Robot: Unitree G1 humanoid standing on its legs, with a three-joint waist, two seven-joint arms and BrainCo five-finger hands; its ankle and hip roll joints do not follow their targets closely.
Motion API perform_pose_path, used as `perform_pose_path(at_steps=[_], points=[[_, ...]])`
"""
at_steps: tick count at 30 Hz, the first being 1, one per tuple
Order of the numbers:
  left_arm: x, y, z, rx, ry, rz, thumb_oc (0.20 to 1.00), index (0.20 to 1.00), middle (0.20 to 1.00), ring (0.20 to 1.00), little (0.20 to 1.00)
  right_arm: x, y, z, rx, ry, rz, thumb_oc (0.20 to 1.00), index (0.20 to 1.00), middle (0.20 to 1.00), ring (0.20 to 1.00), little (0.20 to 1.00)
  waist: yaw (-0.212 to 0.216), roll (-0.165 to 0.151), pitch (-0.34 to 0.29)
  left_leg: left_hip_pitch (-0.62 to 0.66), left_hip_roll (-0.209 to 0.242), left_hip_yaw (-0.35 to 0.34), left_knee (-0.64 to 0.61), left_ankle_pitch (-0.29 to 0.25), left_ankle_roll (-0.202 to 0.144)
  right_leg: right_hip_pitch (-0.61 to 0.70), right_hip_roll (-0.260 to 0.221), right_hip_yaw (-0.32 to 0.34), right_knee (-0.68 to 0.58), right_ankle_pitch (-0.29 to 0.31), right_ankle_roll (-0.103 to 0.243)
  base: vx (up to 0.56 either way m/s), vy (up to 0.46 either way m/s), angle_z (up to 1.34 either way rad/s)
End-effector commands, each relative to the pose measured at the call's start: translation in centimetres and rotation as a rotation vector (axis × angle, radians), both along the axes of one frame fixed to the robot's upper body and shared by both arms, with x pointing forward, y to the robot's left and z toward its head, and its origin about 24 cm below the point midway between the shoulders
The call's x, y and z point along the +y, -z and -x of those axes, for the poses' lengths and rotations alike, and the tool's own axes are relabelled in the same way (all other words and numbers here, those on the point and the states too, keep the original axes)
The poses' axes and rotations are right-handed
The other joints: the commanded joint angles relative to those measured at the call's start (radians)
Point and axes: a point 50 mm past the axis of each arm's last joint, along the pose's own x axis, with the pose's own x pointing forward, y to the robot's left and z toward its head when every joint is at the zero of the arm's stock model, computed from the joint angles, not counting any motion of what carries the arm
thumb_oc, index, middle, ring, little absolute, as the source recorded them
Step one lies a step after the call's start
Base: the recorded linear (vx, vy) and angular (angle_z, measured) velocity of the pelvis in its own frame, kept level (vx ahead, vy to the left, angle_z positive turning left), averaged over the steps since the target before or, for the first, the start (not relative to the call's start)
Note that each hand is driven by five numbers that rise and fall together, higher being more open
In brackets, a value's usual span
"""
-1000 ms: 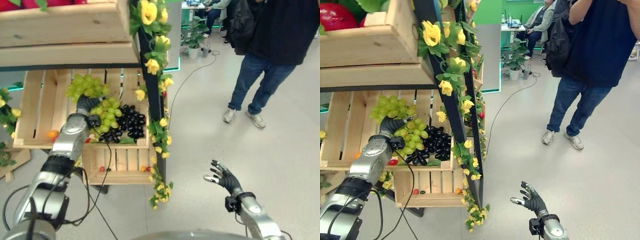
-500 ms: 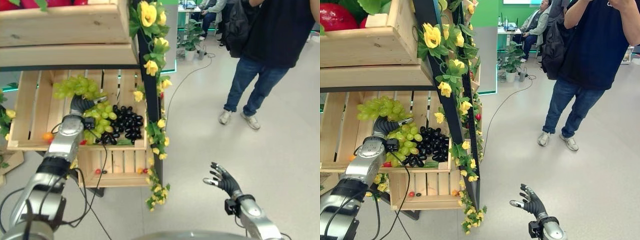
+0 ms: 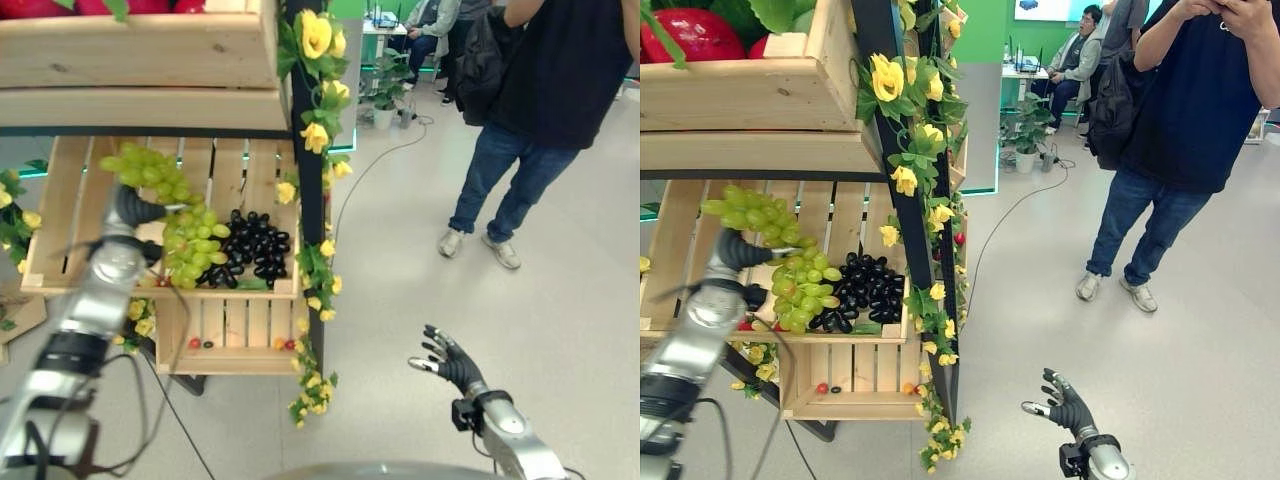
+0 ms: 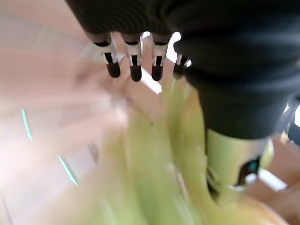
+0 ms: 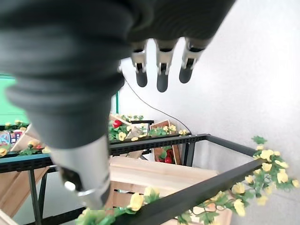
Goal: Pick up the fruits from the basket on one side to the basket on the other side
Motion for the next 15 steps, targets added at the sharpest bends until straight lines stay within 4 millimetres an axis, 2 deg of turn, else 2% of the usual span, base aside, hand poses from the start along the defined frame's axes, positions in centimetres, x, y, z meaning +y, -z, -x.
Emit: perform_pose_path(at_steps=[1,5,9,12,15], points=[[0.2,-5.6,-0.4,-0.121,-0.041,-0.209,1.000,1.000,1.000,1.000,1.000,-0.1,-2.9,-2.0,-0.164,-0.043,0.016,1.000,1.000,1.000,1.000,1.000,0.030,0.021,0.025,0.115,-0.056,-0.002,0.058,-0.234,0.069,-0.176,0.018,-0.040,0.002,0.112,0.046,0.00,0.000,0.00],[1.1,-6.5,0.0,-0.114,-0.102,-0.343,1.000,1.000,1.000,1.000,1.000,0.1,-2.9,-1.6,-0.163,-0.067,0.009,1.000,1.000,1.000,1.000,1.000,0.027,0.020,0.022,0.116,-0.056,-0.001,0.061,-0.235,0.069,-0.177,0.018,-0.038,0.005,0.113,0.046,-0.01,-0.001,0.02],[0.8,-7.4,-0.2,-0.104,-0.099,-0.403,1.000,1.000,1.000,1.000,1.000,-0.1,-2.8,-1.4,-0.156,-0.069,0.020,1.000,1.000,1.000,1.000,1.000,0.026,0.023,0.021,0.116,-0.058,0.001,0.063,-0.235,0.070,-0.177,0.017,-0.038,0.006,0.114,0.047,0.00,0.000,0.00],[0.7,-6.9,-0.1,-0.132,-0.066,-0.314,1.000,1.000,1.000,1.000,1.000,-0.2,-2.7,-1.3,-0.152,-0.060,0.021,1.000,1.000,1.000,1.000,1.000,0.027,0.024,0.023,0.114,-0.059,0.001,0.064,-0.236,0.071,-0.179,0.014,-0.039,0.007,0.115,0.047,0.00,0.000,0.00],[0.9,-4.6,0.3,-0.180,0.000,0.000,1.000,1.000,1.000,1.000,1.000,-0.1,-2.6,-1.2,-0.142,-0.054,0.023,1.000,1.000,1.000,1.000,1.000,0.032,0.025,0.023,0.115,-0.060,-0.001,0.066,-0.235,0.072,-0.177,0.014,-0.037,0.005,0.115,0.043,0.00,0.000,0.00]])
